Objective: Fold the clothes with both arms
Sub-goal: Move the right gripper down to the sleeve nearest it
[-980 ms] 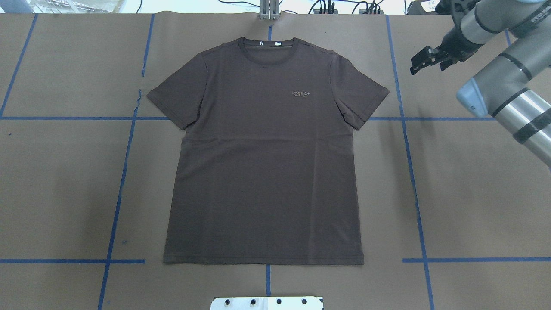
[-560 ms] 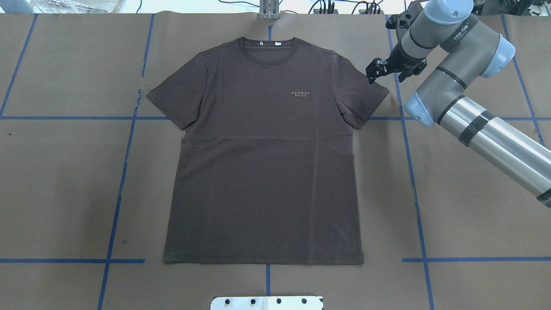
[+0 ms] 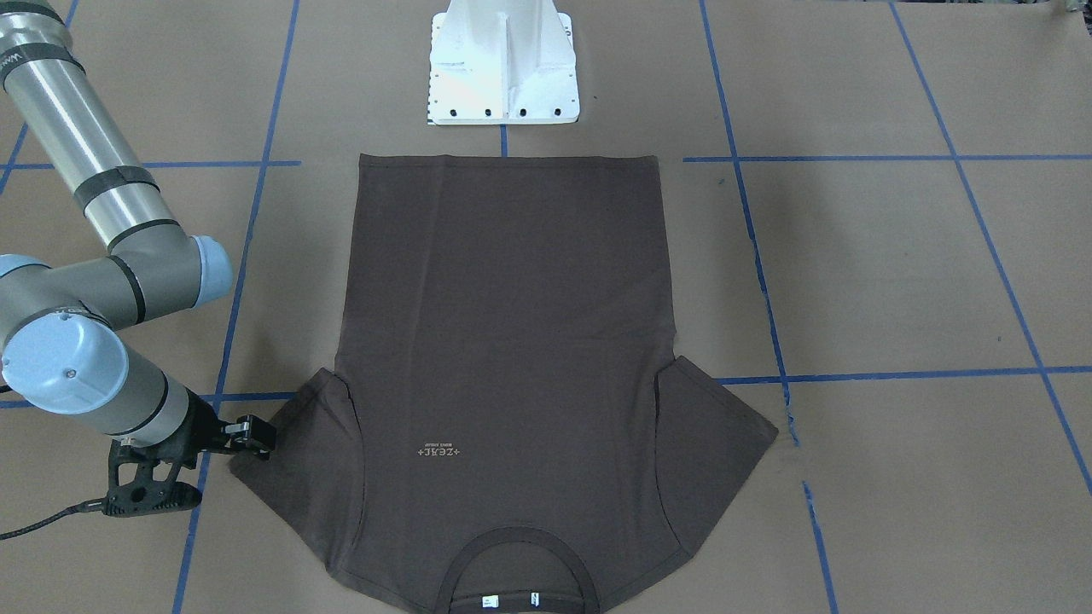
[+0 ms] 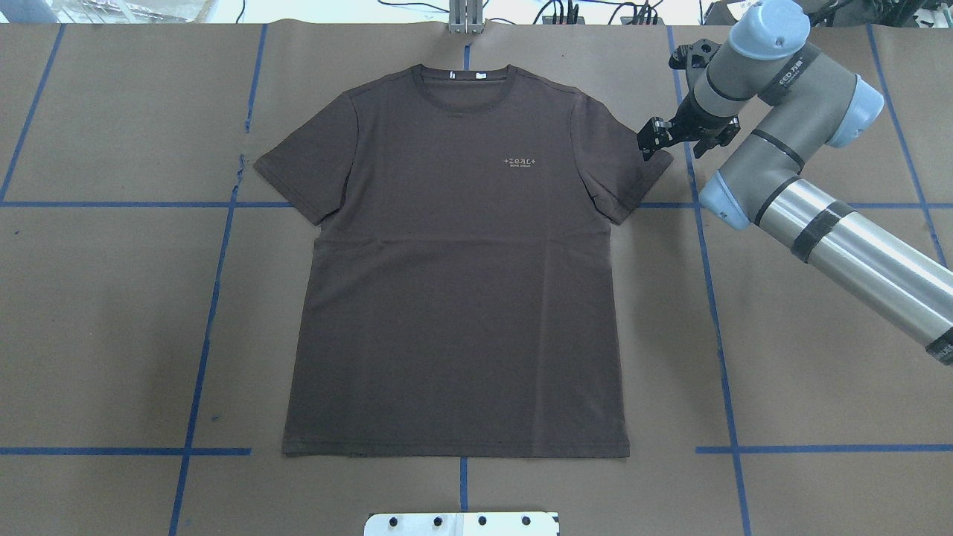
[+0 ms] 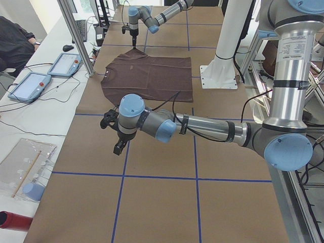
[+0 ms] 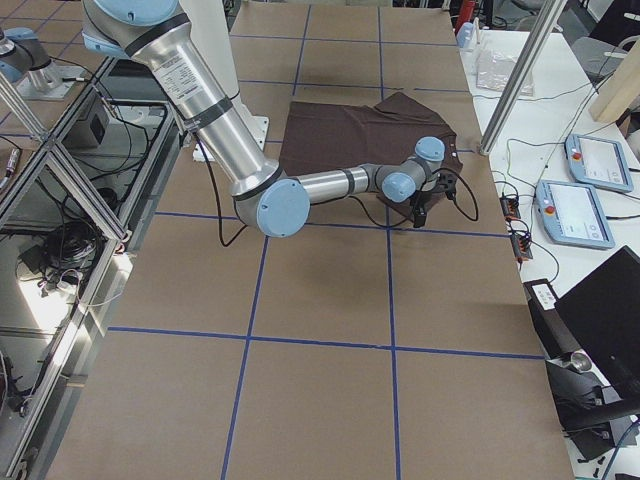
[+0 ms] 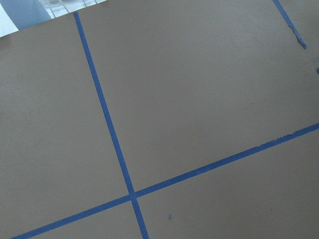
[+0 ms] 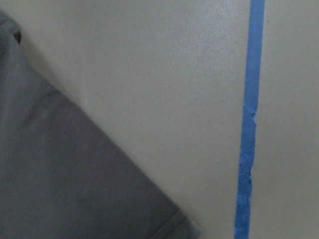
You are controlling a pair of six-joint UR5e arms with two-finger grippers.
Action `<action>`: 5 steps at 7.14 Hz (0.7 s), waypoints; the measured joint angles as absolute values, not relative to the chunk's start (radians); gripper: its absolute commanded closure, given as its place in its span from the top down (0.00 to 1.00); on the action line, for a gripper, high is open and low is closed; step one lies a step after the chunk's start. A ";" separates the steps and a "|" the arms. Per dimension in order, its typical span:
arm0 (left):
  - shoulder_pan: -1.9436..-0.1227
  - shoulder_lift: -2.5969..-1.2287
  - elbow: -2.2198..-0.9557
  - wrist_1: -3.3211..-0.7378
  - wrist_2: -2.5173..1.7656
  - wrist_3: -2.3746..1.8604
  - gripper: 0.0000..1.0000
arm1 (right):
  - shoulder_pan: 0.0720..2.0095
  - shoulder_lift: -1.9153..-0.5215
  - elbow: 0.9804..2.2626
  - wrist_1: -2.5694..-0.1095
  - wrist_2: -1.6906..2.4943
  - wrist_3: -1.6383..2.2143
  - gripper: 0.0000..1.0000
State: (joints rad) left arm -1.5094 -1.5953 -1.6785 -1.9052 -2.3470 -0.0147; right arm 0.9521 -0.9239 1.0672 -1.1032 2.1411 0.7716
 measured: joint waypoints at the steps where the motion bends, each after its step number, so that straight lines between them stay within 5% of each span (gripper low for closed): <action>1: -1.509 -1.595 -1.680 -1.905 -2.347 -0.015 1.00 | 0.949 -0.922 1.061 -1.104 2.140 0.772 0.92; 2: -1.509 -1.595 -1.681 -1.905 -2.347 -0.015 1.00 | 0.946 -0.919 1.053 -1.103 2.139 0.772 0.86; 5: -1.509 -1.594 -1.681 -1.905 -2.348 -0.015 1.00 | 0.942 -0.913 1.044 -1.103 2.139 0.773 0.21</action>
State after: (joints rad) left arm -1.5094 -1.5935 -1.6812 -1.9052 -2.3480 -0.0153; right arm 0.9422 -0.9134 1.0438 -1.1032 2.1386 0.7729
